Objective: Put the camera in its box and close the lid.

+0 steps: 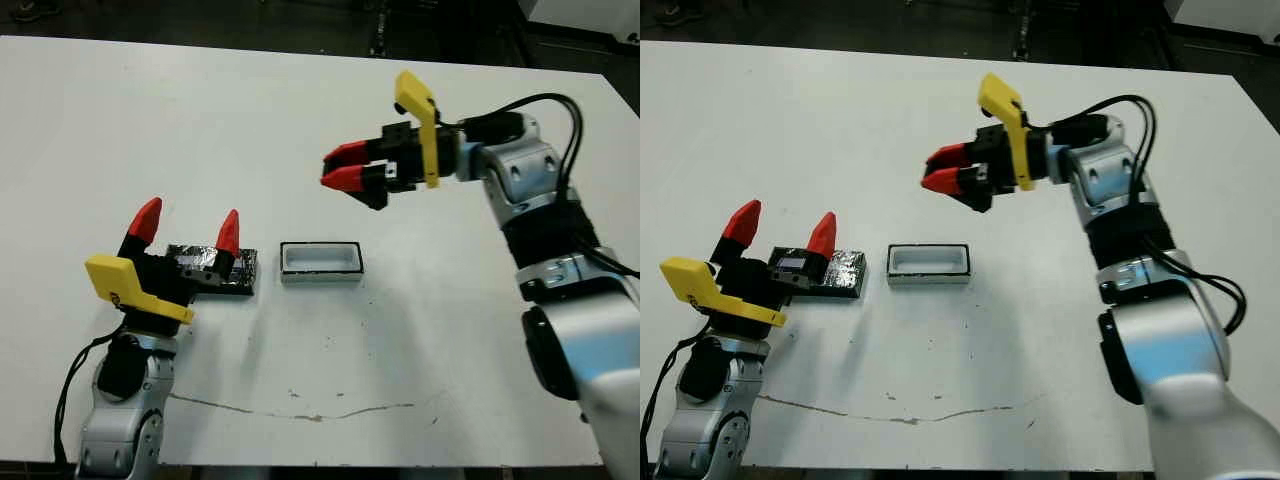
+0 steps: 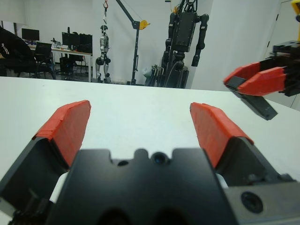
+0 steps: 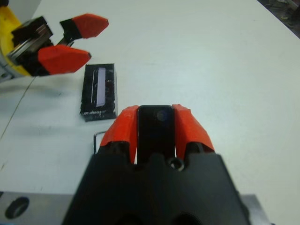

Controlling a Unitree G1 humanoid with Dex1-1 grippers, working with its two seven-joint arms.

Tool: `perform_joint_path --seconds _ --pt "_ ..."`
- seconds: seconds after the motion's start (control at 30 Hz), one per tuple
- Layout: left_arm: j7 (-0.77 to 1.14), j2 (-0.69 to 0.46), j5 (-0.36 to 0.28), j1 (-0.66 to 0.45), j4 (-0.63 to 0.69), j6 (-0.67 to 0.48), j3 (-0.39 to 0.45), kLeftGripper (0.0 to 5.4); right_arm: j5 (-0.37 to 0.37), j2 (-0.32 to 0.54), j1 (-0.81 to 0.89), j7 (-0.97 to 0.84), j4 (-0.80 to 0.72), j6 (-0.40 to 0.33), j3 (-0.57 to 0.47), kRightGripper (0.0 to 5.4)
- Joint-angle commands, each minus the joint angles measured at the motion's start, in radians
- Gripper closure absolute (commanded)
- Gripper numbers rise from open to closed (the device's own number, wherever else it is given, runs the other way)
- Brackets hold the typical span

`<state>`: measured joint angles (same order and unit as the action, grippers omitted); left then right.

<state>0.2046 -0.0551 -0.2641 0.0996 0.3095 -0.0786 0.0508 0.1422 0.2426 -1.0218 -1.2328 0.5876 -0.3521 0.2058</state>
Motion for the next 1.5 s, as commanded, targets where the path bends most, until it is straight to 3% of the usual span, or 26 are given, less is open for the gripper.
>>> perform_joint_path --seconds 0.03,0.43,0.67,0.97,1.27,1.5 --pt "-0.004 -0.006 0.006 0.004 0.0 0.005 0.005 0.0 0.014 -0.021 0.061 0.065 -0.056 -0.036 -0.011 3.74" --pt "-0.009 -0.004 0.007 0.009 0.009 0.005 0.014 0.0 0.072 -0.052 0.163 0.162 -0.202 -0.13 -0.018 3.74" --pt "-0.014 0.0 -0.001 0.011 0.013 0.001 0.016 0.0 0.064 -0.053 0.189 0.136 -0.172 -0.094 0.01 3.74" --pt "-0.015 -0.002 -0.004 0.014 0.018 0.008 0.015 0.0 0.052 -0.048 0.208 0.131 -0.167 -0.097 0.058 3.74" --pt "-0.011 0.001 -0.009 0.011 0.01 0.001 0.013 0.0 0.042 -0.043 0.2 0.11 -0.159 -0.15 0.102 3.74" --pt "-0.012 -0.001 -0.004 0.013 0.007 -0.004 0.014 0.0 0.038 -0.045 0.2 0.079 -0.146 -0.131 0.123 3.74"
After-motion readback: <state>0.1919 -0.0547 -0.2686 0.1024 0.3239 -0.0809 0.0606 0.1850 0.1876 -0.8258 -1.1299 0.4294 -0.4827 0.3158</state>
